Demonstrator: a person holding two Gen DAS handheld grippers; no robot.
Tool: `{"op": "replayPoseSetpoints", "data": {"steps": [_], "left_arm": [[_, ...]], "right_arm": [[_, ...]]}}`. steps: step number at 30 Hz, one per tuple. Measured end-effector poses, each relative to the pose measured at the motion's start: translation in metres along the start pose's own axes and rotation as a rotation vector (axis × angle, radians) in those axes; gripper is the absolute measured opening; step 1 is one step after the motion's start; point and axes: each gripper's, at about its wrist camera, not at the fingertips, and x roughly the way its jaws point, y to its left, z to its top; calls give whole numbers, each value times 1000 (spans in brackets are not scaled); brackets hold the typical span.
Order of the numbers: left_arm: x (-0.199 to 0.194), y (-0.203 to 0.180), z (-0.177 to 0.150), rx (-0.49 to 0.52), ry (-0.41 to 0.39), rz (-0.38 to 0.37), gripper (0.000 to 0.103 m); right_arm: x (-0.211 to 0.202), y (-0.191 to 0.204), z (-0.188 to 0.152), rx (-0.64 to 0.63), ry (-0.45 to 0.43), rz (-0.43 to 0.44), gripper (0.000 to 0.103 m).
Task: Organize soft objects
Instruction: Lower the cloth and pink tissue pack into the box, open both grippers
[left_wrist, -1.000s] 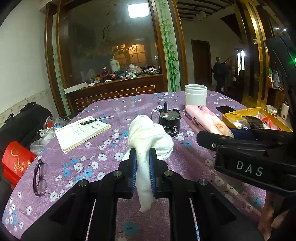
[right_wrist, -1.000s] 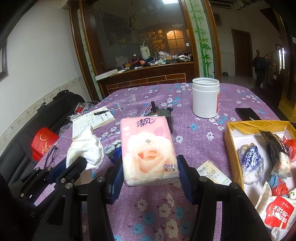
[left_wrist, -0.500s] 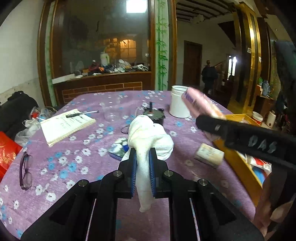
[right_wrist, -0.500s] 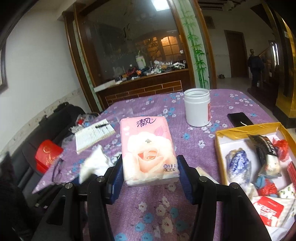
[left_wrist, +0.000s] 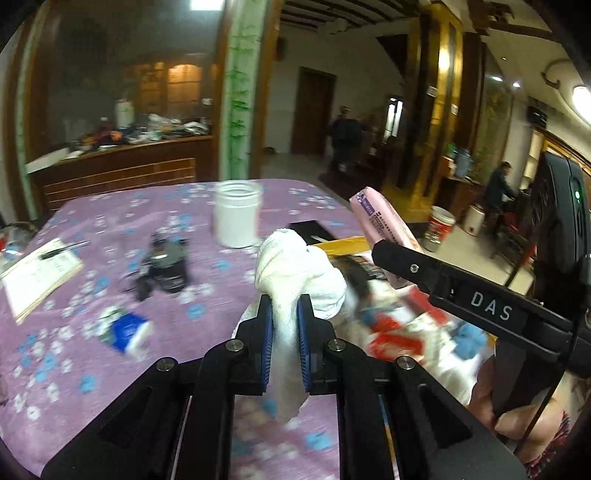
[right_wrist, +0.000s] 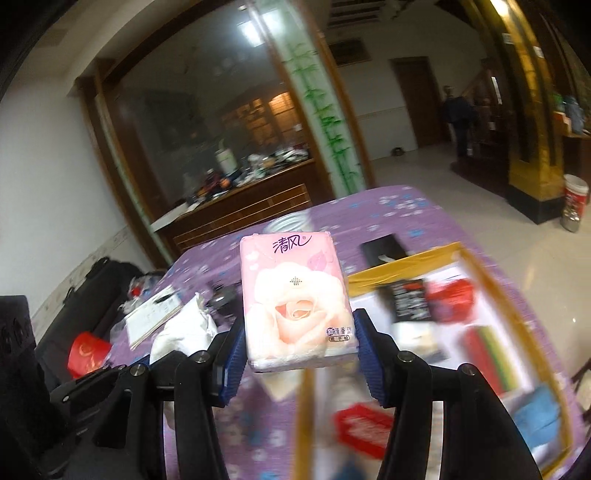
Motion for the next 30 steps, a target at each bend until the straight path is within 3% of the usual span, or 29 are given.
{"op": "replayPoseSetpoints", "data": {"steps": [8,15,23,30], "left_arm": [[68,-40,17,-47,145,-127,10],[96,-60,19,-63,190,-144,10],[117,-67,8,-61,244,-143,10],[113,-74,6,-38,236,-143,15]], "right_arm": [[-2,-62,16,43,42,-139,56],[29,-89,9,36,168,-234,56],[42,-101,-5,50,250,-241,58],[40,-101,-6,32,240,-226,62]]}}
